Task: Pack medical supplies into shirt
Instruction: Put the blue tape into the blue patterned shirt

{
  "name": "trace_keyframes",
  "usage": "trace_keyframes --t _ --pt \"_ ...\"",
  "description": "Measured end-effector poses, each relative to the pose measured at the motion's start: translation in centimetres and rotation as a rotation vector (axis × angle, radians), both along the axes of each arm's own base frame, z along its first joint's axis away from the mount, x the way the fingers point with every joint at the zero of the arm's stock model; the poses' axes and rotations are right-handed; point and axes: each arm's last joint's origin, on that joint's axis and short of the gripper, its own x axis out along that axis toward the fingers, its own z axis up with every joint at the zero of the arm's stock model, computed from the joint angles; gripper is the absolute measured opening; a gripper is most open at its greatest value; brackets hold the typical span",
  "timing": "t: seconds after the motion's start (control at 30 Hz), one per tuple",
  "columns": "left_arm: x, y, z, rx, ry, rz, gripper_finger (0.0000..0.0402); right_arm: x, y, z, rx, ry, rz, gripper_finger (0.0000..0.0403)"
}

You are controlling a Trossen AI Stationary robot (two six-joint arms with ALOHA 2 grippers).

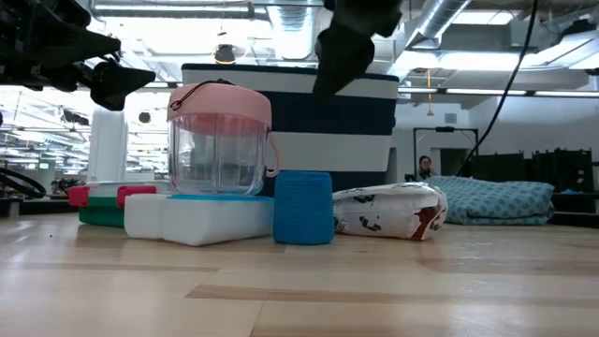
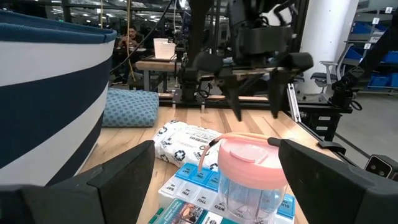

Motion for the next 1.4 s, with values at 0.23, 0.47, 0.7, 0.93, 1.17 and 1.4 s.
trace_keyframes --t 0.23,0.47,0.7,0.93,1.17,1.4 --pt "0.0 0.0 0.0 0.0 0.0 0.0 0.0334 1.1 1.3 -3.2 -0.002 0.023 0.02 0.0276" --pt "0.0 0.0 0.0 0.0 0.0 0.0 0.0334 1.8 1.6 -4.9 -0.008 0.068 -0.044 0.0276" --pt "0.0 0.0 0.0 0.0 0.0 0.0 0.0334 1.8 1.3 -4.9 -0.091 0.049 -0.056 0.0276" --pt "0.0 0.0 0.0 0.0 0.0 0.0 0.0334 1.8 1.3 -4.9 -0.101 0.045 -0.033 0.0276" --pt "0.0 0.0 0.0 0.0 0.0 0.0 0.0334 1.8 1.4 -4.9 -0.101 0.042 -0.014 0.0276" --pt "0.0 0.0 0.0 0.0 0.0 0.0 0.0334 1.9 1.4 -5.0 -0.103 0.033 -0.007 0.0276"
